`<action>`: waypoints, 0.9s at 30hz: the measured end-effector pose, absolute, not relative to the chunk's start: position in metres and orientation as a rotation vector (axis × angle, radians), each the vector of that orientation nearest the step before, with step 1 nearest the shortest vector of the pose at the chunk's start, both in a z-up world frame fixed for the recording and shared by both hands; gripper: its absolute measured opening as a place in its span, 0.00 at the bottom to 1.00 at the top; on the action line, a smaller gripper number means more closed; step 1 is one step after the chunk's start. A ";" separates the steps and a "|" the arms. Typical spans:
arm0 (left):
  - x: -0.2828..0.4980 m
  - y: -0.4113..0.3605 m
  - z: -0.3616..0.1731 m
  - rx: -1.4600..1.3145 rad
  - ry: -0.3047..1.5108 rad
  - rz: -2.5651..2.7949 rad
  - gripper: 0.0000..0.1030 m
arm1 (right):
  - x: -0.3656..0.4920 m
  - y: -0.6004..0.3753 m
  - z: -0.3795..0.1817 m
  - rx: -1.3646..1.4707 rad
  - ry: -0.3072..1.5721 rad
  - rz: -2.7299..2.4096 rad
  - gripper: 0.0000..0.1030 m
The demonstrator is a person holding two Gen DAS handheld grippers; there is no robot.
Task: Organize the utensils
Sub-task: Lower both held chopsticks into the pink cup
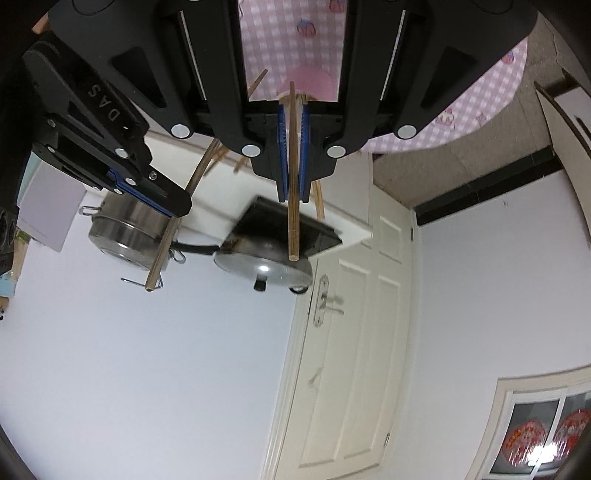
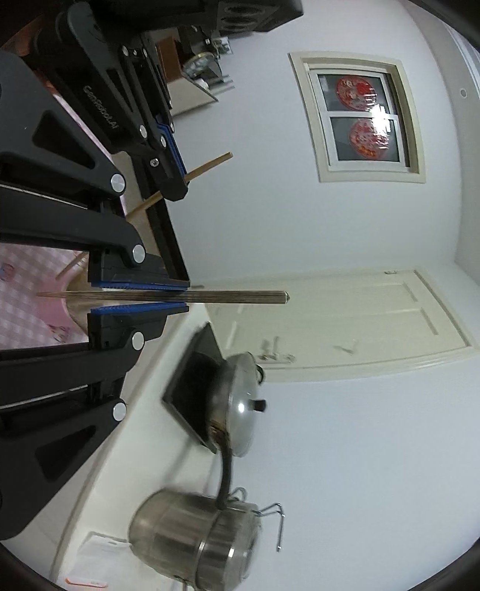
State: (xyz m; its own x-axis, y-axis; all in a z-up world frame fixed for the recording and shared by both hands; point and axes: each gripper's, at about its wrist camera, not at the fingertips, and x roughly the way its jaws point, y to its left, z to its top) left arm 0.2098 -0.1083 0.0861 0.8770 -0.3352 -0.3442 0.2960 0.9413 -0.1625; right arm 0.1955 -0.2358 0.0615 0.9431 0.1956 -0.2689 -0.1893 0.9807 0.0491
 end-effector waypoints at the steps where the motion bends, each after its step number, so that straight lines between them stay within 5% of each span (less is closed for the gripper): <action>1: 0.212 -0.110 0.087 -0.106 0.371 -0.327 0.06 | 0.199 -0.237 0.061 0.026 0.269 0.195 0.05; 27: 0.251 -0.129 0.028 -0.031 0.459 -0.317 0.06 | 0.232 -0.249 0.015 0.071 0.284 0.256 0.05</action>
State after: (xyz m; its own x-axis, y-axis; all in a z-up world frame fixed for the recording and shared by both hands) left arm 0.2507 -0.1287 0.0275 0.8484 -0.3075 -0.4309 0.2936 0.9507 -0.1003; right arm 0.2317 -0.2492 0.0145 0.9279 0.2591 -0.2683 -0.2392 0.9653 0.1048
